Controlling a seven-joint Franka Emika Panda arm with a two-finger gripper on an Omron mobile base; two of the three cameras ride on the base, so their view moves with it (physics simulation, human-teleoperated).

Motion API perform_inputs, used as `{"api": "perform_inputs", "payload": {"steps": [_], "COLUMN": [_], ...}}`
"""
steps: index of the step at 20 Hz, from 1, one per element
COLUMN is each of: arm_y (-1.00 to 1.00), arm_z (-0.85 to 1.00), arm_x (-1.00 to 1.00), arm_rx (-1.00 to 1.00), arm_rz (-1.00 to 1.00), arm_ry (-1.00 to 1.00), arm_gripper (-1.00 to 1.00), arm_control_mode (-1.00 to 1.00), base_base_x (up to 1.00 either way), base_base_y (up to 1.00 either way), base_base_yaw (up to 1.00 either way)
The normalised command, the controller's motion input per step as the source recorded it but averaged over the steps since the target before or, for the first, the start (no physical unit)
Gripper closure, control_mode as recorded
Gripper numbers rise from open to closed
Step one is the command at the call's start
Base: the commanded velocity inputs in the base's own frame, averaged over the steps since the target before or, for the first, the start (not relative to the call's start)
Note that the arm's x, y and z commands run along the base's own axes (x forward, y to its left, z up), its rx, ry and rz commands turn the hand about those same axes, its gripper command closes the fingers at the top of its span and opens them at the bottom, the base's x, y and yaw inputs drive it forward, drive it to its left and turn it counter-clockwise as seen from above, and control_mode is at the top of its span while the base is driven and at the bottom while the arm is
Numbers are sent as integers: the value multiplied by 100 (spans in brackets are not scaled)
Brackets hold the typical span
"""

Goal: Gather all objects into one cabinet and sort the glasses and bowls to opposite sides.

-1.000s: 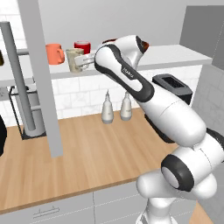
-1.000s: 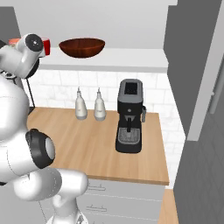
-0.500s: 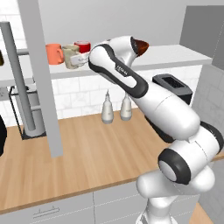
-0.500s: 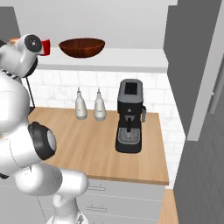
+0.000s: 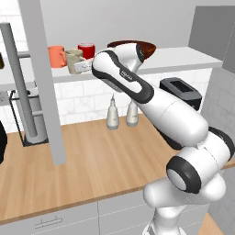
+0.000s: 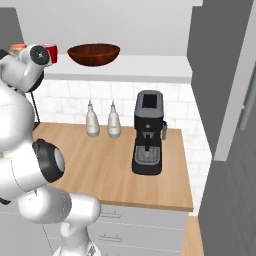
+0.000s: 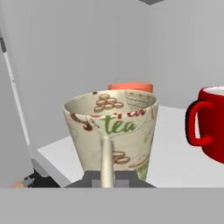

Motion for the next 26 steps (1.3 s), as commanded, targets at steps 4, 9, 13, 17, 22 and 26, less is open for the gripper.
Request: {"api": "perform_inputs", "payload": {"steps": [4, 9, 13, 17, 22, 26], "arm_y": [7, 3, 0, -3, -43, -49], "arm_z": [-10, -1, 0, 0, 7, 7], "arm_x": [21, 7, 0, 0, -8, -13], "arm_rx": [0, 0, 0, 0, 0, 1], "arm_rz": [0, 0, 0, 0, -3, -6], "arm_ry": [0, 0, -1, -5, 0, 0], "arm_gripper": [100, -100, -100, -100, -100, -100], "arm_control_mode": [-100, -100, -100, -100, -100, -100], "base_base_x": [0, 0, 0, 0, 0, 0], "base_base_y": [0, 0, 0, 0, 0, 0], "base_base_yaw": [0, 0, 0, 0, 0, 0]}}
